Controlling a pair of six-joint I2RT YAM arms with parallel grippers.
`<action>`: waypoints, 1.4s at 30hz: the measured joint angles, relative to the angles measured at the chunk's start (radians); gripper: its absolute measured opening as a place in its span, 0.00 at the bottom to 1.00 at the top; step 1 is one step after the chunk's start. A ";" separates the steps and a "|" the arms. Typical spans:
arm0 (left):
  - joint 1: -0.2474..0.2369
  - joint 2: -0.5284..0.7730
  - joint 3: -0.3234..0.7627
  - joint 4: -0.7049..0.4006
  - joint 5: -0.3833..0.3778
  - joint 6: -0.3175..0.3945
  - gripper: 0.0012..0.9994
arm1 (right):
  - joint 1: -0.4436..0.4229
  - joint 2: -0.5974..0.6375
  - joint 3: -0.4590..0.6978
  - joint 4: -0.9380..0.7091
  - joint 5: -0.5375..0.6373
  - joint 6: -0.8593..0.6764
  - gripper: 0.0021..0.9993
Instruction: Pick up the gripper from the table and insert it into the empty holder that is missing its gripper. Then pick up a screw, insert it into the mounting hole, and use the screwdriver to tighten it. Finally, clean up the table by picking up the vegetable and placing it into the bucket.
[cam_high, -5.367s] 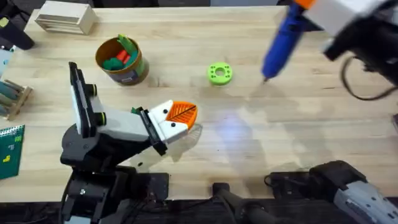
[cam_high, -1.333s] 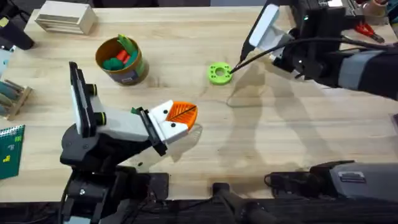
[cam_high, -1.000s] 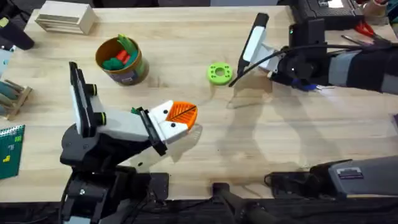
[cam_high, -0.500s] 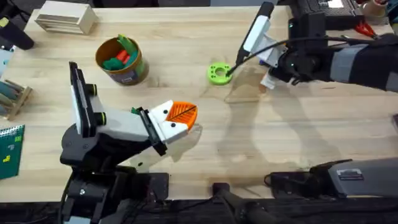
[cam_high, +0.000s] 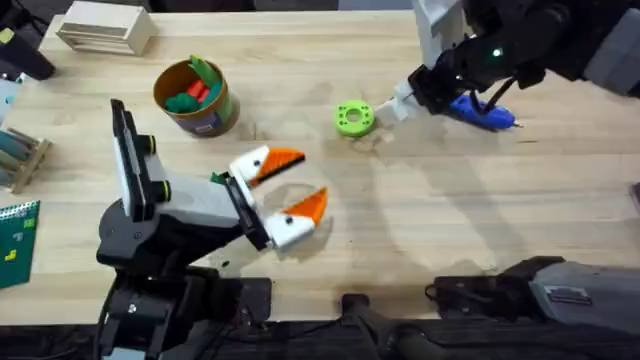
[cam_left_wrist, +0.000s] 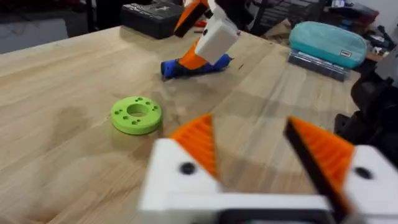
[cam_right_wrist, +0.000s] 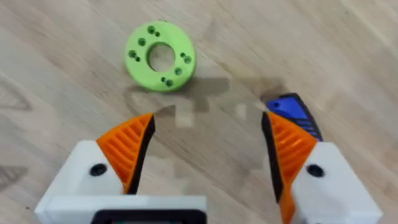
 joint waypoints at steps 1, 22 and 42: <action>0.000 0.000 0.000 0.000 0.000 0.000 0.84 | 0.004 0.000 0.000 0.000 -0.007 0.015 0.99; 0.000 0.222 0.523 -0.702 -0.590 -0.069 0.99 | 0.039 -0.187 0.022 -0.003 -0.213 0.107 0.99; 0.268 0.868 0.850 -0.969 -0.933 -0.162 0.99 | 0.023 -0.209 0.024 -0.031 -0.216 0.106 0.99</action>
